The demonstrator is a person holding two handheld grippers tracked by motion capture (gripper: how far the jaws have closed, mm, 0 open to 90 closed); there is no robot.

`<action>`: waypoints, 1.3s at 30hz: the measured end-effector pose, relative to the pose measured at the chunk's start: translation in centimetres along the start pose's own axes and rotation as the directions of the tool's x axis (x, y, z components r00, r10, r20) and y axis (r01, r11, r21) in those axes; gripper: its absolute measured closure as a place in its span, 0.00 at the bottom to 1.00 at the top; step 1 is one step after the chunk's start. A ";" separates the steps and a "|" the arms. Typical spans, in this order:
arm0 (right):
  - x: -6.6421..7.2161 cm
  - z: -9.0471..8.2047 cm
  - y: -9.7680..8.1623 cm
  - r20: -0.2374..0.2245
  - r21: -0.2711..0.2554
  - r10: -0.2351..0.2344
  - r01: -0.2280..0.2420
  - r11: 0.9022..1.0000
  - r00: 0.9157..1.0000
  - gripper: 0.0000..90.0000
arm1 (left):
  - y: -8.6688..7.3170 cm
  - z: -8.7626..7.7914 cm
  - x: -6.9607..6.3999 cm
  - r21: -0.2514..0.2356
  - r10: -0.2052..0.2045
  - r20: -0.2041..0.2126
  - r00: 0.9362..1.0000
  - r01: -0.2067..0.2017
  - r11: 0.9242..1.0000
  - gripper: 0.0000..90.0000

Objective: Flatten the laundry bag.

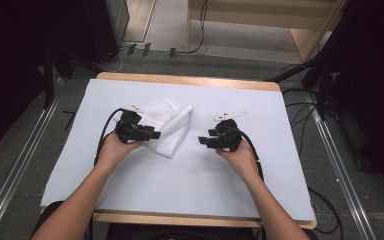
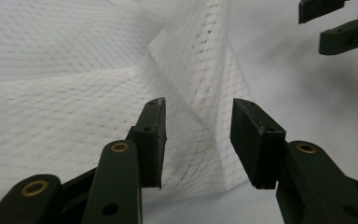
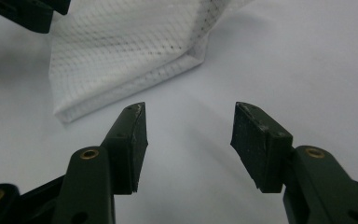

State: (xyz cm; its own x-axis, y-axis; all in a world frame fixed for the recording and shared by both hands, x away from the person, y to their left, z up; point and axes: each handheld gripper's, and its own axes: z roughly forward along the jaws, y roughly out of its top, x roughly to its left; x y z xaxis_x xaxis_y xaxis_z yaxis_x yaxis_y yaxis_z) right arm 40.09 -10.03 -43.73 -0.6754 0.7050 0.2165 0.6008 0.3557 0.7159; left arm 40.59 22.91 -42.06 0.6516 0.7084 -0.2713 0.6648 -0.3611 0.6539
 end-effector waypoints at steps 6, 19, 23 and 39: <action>-0.5 1.2 2.3 -0.001 -0.003 0.004 -0.004 1.000 1.000 0.53 | -0.2 -1.0 0.7 -0.040 -0.050 0.006 0.999 0.050 0.998 0.61; -0.2 3.9 8.8 -0.031 -0.026 -0.026 0.025 0.999 0.999 0.45 | -0.5 -2.4 2.5 -0.066 -0.100 -0.002 0.995 0.100 0.993 0.59; -0.3 5.8 9.4 -0.023 -0.001 -0.030 0.030 1.000 0.999 0.43 | -0.7 -2.7 3.1 -0.070 -0.112 -0.013 0.994 0.111 0.991 0.59; 0.0 7.0 8.5 -0.100 0.099 -0.004 0.014 0.995 0.995 1.00 | -1.3 -3.9 4.4 -0.092 -0.146 -0.044 0.988 0.141 0.986 0.58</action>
State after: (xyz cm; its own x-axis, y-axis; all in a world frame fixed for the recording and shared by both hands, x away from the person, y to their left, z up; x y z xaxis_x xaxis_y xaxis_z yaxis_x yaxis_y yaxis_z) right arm 48.23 -2.71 -42.29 -0.7174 0.6387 0.2784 0.6303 0.4247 0.6499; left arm 41.18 28.85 -41.40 0.5311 0.7793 -0.3326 0.7136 -0.1997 0.6715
